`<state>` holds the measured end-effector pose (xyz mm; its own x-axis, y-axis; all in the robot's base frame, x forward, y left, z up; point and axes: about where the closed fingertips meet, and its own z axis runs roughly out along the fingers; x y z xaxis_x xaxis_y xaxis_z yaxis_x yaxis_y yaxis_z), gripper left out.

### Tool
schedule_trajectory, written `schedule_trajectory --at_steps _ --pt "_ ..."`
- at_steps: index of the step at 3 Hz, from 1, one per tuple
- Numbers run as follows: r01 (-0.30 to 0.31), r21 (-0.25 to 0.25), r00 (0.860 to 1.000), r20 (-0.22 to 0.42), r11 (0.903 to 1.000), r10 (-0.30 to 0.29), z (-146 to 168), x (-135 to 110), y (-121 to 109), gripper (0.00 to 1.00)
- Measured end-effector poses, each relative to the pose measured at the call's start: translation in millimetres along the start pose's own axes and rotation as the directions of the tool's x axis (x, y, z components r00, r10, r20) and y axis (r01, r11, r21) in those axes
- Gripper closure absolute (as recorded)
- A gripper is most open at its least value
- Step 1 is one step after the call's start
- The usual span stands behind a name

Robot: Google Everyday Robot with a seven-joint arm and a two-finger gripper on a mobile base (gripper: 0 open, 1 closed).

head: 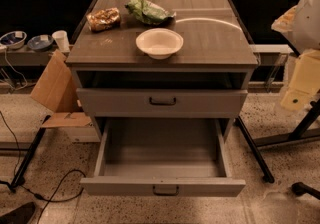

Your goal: Place green jalapeno chip bag into middle drawer

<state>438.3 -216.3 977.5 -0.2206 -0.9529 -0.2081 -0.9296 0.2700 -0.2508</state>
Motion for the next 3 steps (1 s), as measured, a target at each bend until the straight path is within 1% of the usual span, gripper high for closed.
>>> schedule_trajectory --at_steps 1,2,3 --pt "-0.001 0.015 1.0 0.006 0.9999 0.001 -4.8 -4.8 -4.2 0.0" --pt "-0.007 0.094 0.999 0.035 0.9955 0.003 -30.1 -29.7 -25.2 0.0" --pt "0.015 0.151 0.997 0.068 0.9884 -0.025 -52.8 -78.0 -60.7 0.0"
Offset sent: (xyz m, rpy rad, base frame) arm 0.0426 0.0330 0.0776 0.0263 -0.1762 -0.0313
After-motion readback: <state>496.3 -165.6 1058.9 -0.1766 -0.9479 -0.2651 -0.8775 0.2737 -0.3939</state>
